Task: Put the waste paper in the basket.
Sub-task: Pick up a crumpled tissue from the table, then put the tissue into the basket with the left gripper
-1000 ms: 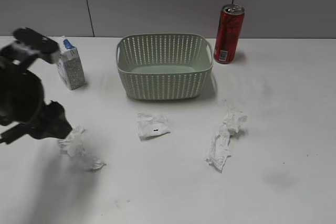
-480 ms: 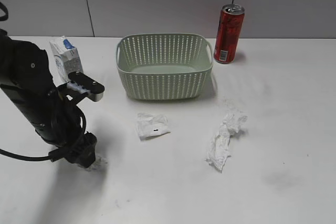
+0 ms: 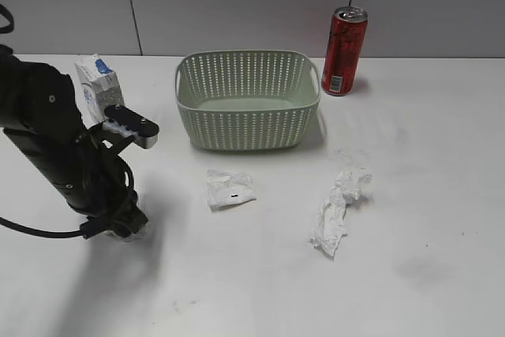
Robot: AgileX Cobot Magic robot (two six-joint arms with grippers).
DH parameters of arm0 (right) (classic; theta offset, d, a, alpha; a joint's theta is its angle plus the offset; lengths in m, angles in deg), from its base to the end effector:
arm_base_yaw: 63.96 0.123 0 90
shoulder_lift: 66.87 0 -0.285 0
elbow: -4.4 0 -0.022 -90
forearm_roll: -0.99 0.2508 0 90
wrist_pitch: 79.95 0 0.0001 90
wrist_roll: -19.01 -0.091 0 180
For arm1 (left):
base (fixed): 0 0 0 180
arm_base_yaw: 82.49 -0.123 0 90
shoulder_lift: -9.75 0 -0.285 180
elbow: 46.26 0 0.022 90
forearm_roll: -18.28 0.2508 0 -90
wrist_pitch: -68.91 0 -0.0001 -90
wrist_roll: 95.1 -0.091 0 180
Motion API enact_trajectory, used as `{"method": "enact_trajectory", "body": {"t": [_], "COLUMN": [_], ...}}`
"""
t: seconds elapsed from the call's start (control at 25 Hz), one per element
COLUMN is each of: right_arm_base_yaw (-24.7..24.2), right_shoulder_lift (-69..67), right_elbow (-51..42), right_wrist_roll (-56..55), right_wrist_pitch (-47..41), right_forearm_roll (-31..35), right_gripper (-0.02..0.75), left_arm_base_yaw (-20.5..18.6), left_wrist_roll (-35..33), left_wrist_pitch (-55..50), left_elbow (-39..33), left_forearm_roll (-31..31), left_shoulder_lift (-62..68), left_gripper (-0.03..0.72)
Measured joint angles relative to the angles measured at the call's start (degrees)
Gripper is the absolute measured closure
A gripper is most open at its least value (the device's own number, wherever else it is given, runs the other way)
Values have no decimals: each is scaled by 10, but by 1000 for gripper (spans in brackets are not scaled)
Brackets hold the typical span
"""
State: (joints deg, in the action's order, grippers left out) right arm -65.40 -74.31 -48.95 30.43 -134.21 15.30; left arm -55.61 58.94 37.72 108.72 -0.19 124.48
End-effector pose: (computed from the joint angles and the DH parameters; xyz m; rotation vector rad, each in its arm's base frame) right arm 0.0073 0.0181 0.2649 -0.1561 1.9809 0.1517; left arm 0.2734 -0.1554 0.1163 0.9621 2.8137 -0.2826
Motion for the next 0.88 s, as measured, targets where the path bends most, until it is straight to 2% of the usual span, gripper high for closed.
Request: {"method": "enact_trajectory", "body": {"t": [0.12, 0.32, 0.56, 0.68, 0.88], "right_arm_base_yaw": [0, 0, 0, 0, 0], "right_shoulder_lift": [0, 0, 0, 0, 0], "right_elbow": [0, 0, 0, 0, 0], "right_wrist_roll": [0, 0, 0, 0, 0], "right_wrist_pitch": [0, 0, 0, 0, 0], "right_forearm_roll": [0, 0, 0, 0, 0], "right_gripper": [149, 149, 149, 149, 149], "left_arm_base_yaw": [0, 0, 0, 0, 2], "left_wrist_roll": [0, 0, 0, 0, 0], "left_wrist_pitch": [0, -40, -51, 17, 244], "left_elbow": [1, 16, 98, 134, 146], "left_forearm_roll": [-2, -2, -2, -6, -43], "left_shoulder_lift": [0, -13, -79, -98, -90], "left_gripper": [599, 606, 608, 608, 608]}}
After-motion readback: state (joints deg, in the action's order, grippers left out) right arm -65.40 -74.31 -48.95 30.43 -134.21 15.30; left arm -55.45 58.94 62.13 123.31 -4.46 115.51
